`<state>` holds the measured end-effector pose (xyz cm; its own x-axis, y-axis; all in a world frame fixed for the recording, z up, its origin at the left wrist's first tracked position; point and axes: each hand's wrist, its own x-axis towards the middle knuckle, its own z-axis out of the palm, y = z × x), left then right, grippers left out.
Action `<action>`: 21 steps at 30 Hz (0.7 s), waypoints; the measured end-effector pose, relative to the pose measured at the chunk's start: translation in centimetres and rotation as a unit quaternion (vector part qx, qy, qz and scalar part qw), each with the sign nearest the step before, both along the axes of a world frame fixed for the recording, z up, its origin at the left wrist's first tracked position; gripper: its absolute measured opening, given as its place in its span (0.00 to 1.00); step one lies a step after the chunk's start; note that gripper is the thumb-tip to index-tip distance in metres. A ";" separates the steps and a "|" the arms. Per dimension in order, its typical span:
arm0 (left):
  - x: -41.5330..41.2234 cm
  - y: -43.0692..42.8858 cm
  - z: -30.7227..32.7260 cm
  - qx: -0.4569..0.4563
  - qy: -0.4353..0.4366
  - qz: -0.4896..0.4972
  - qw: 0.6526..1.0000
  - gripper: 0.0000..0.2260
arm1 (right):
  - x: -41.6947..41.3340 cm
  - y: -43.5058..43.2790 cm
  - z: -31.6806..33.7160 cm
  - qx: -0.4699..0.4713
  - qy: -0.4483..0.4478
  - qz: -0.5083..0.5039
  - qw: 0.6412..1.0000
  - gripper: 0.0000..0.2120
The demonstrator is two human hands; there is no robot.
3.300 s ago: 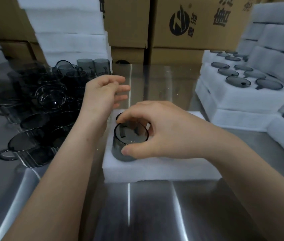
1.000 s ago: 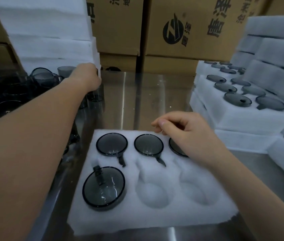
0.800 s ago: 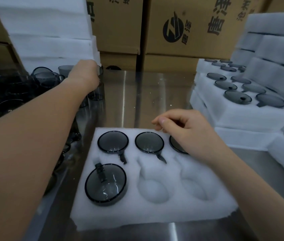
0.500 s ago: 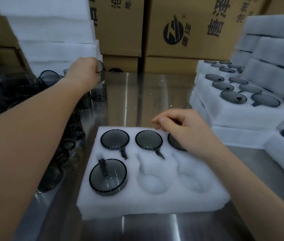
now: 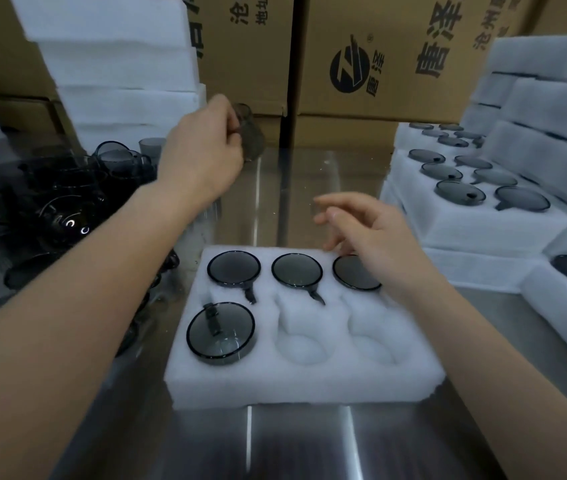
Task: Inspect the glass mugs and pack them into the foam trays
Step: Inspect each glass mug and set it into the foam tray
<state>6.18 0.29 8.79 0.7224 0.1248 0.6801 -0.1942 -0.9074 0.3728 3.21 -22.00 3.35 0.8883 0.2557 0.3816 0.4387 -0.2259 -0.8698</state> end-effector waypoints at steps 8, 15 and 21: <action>-7.4 -5.1 -2.5 0.050 -0.027 -0.154 0.986 0.03 | -0.6 1.4 2.1 0.100 0.101 0.080 0.987 0.17; -7.9 -5.1 -4.0 -0.079 -0.044 -0.202 0.975 0.23 | -1.2 1.5 2.0 0.260 0.167 0.140 0.941 0.10; -7.2 -4.8 -4.9 -0.209 0.026 -0.249 0.945 0.27 | -1.5 1.8 1.3 0.286 0.171 0.157 0.930 0.03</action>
